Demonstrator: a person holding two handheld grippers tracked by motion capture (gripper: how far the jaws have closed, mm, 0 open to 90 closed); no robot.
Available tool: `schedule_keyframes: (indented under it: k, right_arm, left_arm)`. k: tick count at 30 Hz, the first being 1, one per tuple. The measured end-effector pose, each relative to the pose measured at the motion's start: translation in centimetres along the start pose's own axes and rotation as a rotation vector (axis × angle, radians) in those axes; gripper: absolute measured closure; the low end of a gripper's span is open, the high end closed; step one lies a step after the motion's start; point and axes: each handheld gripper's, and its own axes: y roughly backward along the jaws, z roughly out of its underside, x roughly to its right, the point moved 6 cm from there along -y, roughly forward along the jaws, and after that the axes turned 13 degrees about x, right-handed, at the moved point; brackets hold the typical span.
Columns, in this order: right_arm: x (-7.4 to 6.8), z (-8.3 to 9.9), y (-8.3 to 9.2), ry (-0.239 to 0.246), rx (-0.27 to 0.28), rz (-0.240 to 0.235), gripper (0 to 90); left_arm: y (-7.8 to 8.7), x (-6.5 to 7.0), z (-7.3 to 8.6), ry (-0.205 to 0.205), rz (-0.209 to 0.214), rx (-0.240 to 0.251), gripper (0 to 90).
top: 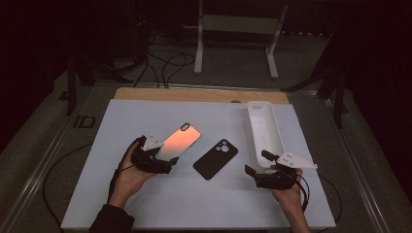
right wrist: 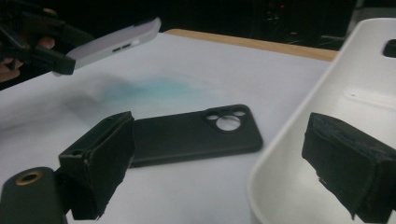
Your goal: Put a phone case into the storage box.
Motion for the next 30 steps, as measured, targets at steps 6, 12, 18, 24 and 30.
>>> schedule_keyframes:
  k: [6,12,18,24,30]
  right_arm:
    - [-0.8,-1.4,-0.9,0.003,0.01,-0.033,9.4]
    - [-1.9,-2.9,-3.3,-0.058,-0.014,-0.095,9.4]
    - [-3.4,-4.4,-5.4,-0.08,-0.02,-0.158,9.5]
    - [-4.5,-5.7,-7.2,-0.097,-0.035,-0.192,9.6]
    - [-5.3,-6.1,-8.4,-0.158,-0.073,-0.213,22.3]
  left_arm:
    - [0.1,0.7,-1.3,-0.008,0.026,0.032,17.3]
    - [0.0,2.1,-2.9,-0.034,0.06,0.066,17.3]
    - [-0.4,4.1,-4.3,-0.08,0.106,0.092,17.2]
    - [-1.1,6.0,-5.3,-0.113,0.151,0.116,17.2]
    - [-1.3,6.9,-5.7,-0.12,0.168,0.143,17.1]
